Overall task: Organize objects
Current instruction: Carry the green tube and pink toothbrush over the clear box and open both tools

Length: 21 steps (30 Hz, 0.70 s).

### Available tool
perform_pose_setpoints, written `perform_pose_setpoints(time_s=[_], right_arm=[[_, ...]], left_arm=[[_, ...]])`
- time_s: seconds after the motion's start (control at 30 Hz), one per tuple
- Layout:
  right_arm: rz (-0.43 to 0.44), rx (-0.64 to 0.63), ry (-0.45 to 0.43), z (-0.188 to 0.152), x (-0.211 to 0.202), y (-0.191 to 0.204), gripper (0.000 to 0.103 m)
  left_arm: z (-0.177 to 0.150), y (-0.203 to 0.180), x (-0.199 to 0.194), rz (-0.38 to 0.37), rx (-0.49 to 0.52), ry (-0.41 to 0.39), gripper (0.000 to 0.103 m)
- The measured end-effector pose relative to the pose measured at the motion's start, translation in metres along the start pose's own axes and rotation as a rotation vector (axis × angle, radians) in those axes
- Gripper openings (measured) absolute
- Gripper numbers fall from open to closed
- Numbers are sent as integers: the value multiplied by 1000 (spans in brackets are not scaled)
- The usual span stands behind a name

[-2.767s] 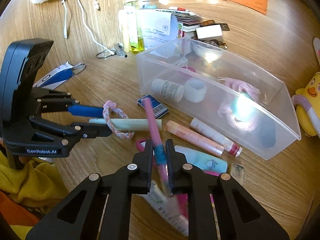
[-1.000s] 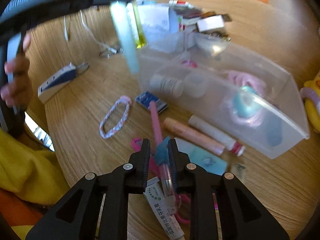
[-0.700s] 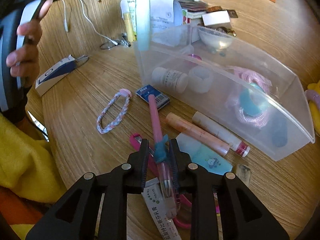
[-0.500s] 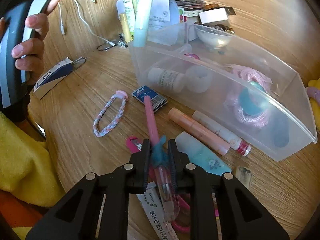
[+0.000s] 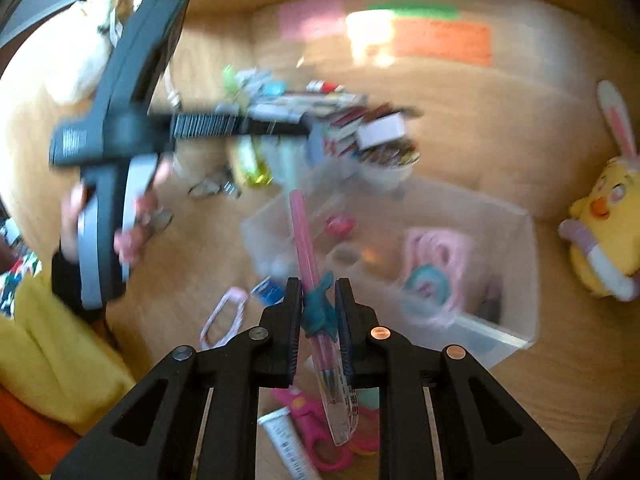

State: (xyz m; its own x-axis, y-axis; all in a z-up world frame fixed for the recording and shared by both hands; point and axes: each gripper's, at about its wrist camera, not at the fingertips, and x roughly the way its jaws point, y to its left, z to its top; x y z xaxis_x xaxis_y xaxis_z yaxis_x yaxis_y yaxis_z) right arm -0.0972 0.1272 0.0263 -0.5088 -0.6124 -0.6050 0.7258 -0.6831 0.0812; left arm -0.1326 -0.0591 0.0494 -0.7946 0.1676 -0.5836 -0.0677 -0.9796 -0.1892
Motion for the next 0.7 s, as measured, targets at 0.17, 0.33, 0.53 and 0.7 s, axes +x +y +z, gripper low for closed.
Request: perform_pose_setpoints(time_s=[0.17,0.33,0.53,0.7], right_arm=[[-72,38,-19,19,5,-21,15],[-105,50,25,29,30,-32,15],[-104,47,103,30,67,-36,15],[-100,38,137,30,82,-35,15]], left_arm=[[-6,-4,14,-4,14,45,14],[-10,-1,17,-8,10,64,15],[-12,4,12,1,5,71,33],[-11,5,2,19,21,39,48]])
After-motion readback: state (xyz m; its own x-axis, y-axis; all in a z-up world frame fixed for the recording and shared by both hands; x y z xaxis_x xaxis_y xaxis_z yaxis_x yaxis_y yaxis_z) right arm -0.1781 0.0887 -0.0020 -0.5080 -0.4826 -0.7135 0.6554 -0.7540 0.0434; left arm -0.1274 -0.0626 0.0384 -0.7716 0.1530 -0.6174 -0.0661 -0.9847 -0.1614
